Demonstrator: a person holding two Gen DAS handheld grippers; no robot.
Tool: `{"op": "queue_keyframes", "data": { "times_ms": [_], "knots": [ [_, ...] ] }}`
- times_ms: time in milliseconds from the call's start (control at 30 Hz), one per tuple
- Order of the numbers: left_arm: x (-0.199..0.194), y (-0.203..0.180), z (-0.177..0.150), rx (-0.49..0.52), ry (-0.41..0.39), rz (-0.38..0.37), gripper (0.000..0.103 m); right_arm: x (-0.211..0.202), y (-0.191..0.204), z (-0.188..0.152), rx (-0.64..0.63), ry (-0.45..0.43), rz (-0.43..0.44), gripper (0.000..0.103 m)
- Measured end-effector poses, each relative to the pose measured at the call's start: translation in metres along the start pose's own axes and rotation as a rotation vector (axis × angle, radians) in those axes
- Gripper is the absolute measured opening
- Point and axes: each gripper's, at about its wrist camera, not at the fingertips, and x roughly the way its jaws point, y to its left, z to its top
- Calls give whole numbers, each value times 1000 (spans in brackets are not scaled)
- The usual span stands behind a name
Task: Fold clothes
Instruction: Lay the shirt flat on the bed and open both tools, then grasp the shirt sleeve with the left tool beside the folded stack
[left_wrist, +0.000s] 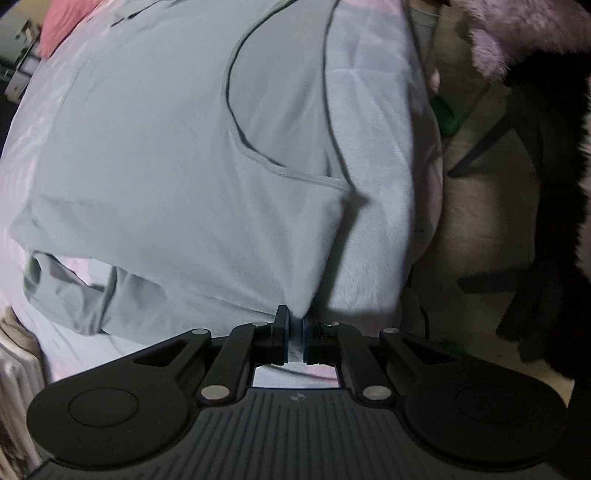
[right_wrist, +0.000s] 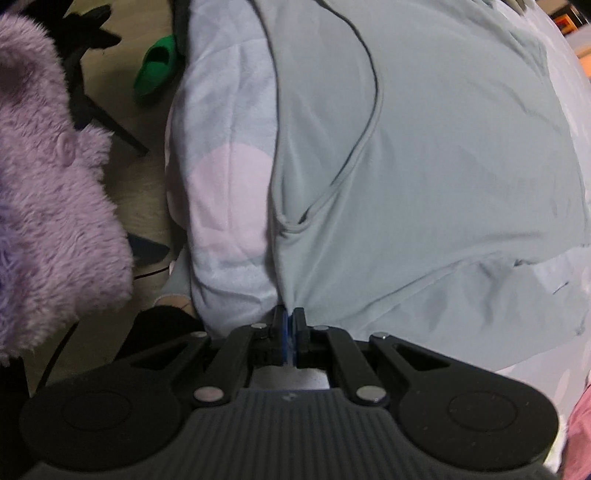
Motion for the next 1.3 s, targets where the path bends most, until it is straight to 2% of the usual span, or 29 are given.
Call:
{"op": "queue_keyframes", "data": {
  "times_ms": [133,200,233,267,300,467,600,767,867,900,1067,1167,1300],
  "knots": [
    [-1,8,-3,-44,-9,-15,7,-6,-2,-3,12,-12,0,7],
    [-9,19,-8,-98,-19,-38,21,-18,-8,-5,23,-23,-7,10],
    [-15,26,-10,-132,-30,-47,39,-24,-11,-6,28,-28,-11,16],
    [-22,34,-14,-168,-55,-53,49,-30,-14,-7,34,-33,-14,42],
    [-29,43,-18,-207,-77,-55,50,-36,-17,-8,39,-38,-18,60],
    [-57,98,-34,-455,-146,-16,50,-65,-32,-14,68,-64,-36,60],
    [-61,147,-52,-675,-187,39,50,-78,-73,-22,258,-139,-91,60],
    [-50,202,-66,-859,-174,142,50,-74,-127,-43,539,-178,-161,58],
    [-37,229,-71,-971,-148,206,50,-67,-164,-61,737,-199,-193,47],
    [-35,239,-73,-1011,-147,221,50,-64,-177,-68,806,-209,-203,46],
    [-17,283,-83,-1126,-140,280,50,-39,-235,-94,1088,-259,-258,46],
    [-1,305,-80,-1165,-141,293,50,-29,-264,-103,1186,-265,-277,46],
    [24,335,-73,-1212,-164,282,50,-8,-292,-106,1252,-278,-297,46]
  ]
}}
